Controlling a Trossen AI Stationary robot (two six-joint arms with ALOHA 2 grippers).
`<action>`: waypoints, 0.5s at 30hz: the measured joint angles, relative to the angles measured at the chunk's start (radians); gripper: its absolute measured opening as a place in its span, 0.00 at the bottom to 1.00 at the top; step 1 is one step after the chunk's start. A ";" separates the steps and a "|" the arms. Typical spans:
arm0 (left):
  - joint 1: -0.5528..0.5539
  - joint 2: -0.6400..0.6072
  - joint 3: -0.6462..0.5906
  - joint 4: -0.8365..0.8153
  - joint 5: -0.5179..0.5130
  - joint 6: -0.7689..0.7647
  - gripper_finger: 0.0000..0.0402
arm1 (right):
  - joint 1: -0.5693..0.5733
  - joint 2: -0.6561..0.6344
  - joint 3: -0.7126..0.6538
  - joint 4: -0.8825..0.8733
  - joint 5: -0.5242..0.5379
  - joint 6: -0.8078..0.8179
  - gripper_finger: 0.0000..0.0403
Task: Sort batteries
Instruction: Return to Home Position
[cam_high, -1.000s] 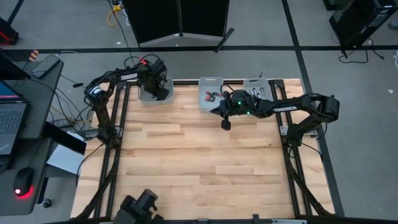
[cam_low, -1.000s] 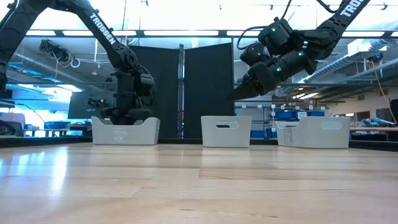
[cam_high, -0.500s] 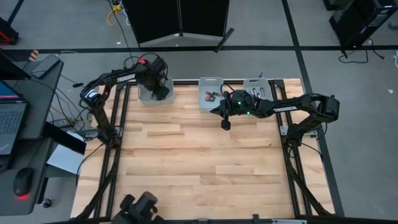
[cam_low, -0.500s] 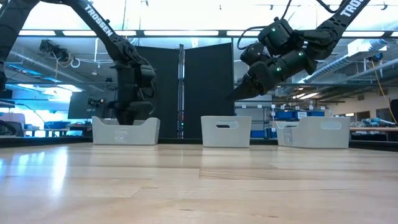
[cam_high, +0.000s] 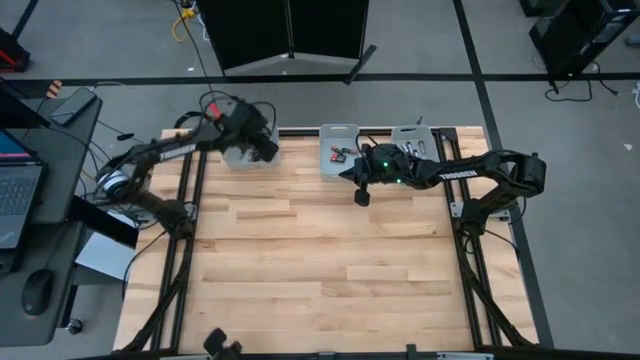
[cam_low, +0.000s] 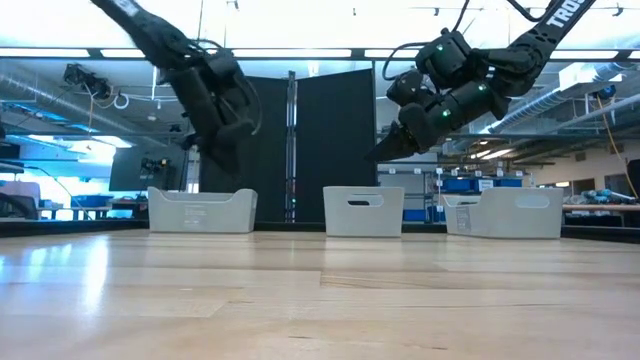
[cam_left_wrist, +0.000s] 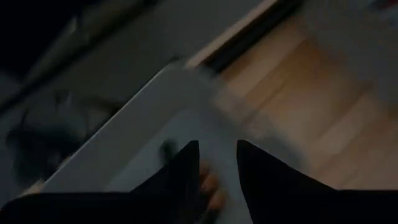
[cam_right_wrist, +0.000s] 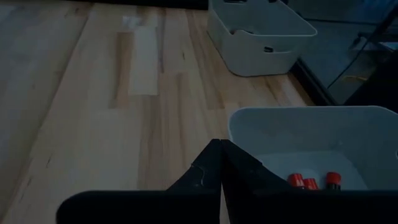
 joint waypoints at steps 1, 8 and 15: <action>-0.024 -0.031 -0.045 0.071 0.000 -0.001 0.29 | 0.000 0.000 0.000 0.000 -0.001 0.001 0.04; -0.195 -0.183 -0.335 0.585 0.000 -0.022 0.29 | 0.000 0.000 0.000 0.001 -0.003 0.008 0.04; -0.333 -0.236 -0.536 0.998 0.000 0.007 0.29 | 0.001 0.000 0.000 0.028 -0.024 0.041 0.04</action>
